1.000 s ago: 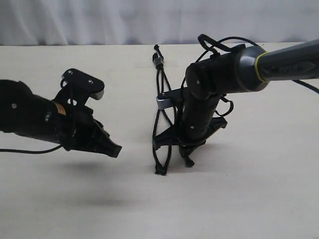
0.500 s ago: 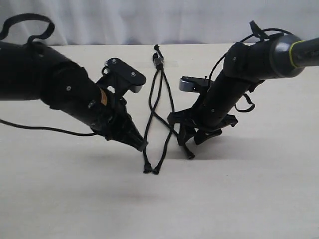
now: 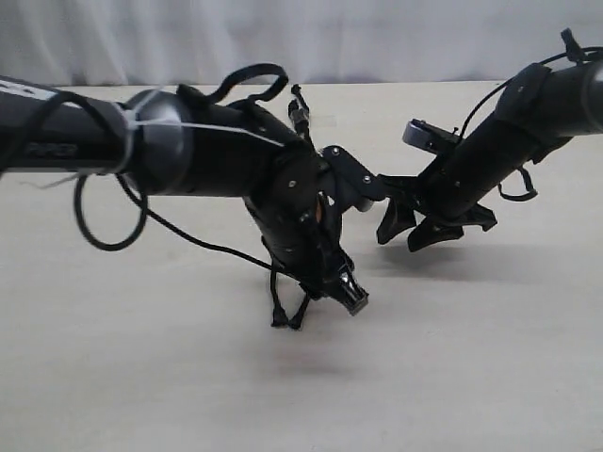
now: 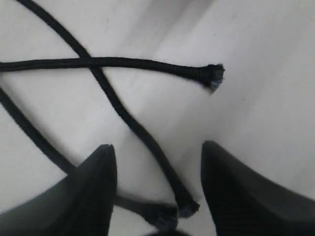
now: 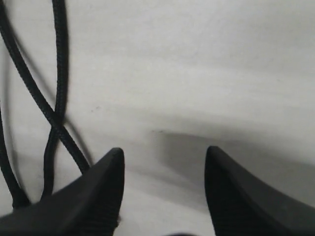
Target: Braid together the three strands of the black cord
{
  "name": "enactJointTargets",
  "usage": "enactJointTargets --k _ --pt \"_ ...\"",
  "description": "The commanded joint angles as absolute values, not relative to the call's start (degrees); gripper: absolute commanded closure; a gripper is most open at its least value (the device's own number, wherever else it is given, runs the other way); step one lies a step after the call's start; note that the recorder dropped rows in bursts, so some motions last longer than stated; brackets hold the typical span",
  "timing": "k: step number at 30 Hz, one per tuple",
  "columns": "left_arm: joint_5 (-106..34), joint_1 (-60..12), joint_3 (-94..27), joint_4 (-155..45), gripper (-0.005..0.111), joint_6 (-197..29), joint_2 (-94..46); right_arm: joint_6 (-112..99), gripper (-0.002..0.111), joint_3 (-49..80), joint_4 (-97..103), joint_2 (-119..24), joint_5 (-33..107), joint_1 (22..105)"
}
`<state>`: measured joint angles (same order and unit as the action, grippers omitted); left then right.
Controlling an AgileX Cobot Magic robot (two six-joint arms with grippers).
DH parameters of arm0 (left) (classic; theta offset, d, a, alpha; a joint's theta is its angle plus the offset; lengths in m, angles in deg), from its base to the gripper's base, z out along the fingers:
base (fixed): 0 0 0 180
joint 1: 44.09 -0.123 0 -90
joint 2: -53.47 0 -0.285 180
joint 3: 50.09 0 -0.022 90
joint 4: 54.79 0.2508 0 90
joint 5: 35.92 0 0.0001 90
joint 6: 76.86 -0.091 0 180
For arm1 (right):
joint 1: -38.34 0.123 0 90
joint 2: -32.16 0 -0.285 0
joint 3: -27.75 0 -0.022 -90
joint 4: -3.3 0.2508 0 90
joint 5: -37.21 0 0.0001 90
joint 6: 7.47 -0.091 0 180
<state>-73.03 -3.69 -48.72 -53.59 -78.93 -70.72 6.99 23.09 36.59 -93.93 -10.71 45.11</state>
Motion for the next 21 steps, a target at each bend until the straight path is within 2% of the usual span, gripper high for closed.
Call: enactJointTargets --k 1,7,9,11,12,14,21 --pt "-78.13 -3.43 -54.34 -55.96 0.057 -78.48 -76.15 8.36 0.06 22.85 36.86 -93.47 -10.12 44.86" --pt "-79.11 -3.43 -55.63 -56.08 0.057 -78.05 -79.66 8.36 0.06 22.85 36.86 -93.47 -9.57 44.86" --pt "-80.77 -3.43 -55.63 -56.85 0.061 -78.05 -80.11 8.36 0.06 22.85 36.86 -93.47 -9.57 44.86" --pt "-82.35 -3.43 -55.63 -57.32 0.076 -78.05 -80.47 8.36 0.06 22.85 36.86 -93.47 -9.31 44.86" --pt "-83.05 -3.43 -55.63 -57.43 0.09 -78.05 -80.59 8.36 0.06 22.85 36.86 -93.47 -9.31 44.86" --pt "-83.48 -3.43 -55.63 -57.15 0.107 -78.05 -80.59 8.36 0.06 22.85 36.86 -93.47 -9.31 44.86" --pt "-87.49 -3.71 -59.63 -55.37 0.107 -76.86 -78.15 8.36 0.06 22.85 36.72 -93.47 -9.54 44.86"
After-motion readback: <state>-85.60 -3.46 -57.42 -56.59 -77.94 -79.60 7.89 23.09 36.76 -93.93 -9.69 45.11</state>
